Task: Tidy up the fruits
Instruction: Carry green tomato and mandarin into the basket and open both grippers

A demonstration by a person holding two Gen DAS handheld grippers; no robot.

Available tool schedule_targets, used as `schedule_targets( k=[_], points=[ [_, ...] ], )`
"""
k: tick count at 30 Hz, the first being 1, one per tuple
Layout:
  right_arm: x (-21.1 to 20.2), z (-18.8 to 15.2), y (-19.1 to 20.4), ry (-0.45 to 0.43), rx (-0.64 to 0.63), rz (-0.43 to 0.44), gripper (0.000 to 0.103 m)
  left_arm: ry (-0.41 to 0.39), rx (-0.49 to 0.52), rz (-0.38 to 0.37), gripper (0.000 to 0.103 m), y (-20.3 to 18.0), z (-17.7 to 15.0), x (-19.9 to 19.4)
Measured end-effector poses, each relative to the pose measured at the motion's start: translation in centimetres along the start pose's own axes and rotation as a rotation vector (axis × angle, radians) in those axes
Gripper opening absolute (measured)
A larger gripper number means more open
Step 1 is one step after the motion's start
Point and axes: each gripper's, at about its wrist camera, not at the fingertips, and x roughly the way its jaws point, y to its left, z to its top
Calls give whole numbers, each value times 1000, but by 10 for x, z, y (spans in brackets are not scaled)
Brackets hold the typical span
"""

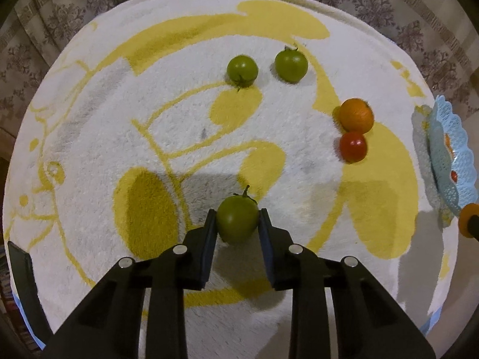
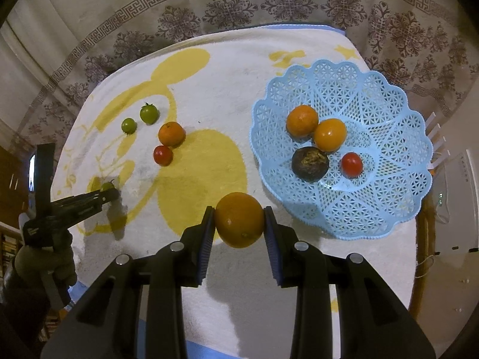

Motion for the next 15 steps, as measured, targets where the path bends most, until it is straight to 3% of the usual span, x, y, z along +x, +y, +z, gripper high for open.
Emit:
schedule_targets(
  k=[6,15],
  points=[
    [-7,5,-9,-23,4,20,33,-56,24,-19,28,-23,8,-31],
    [-31,10,-49,-75,52,11,33,-176,110,-98,28,-101,19,-85]
  ],
)
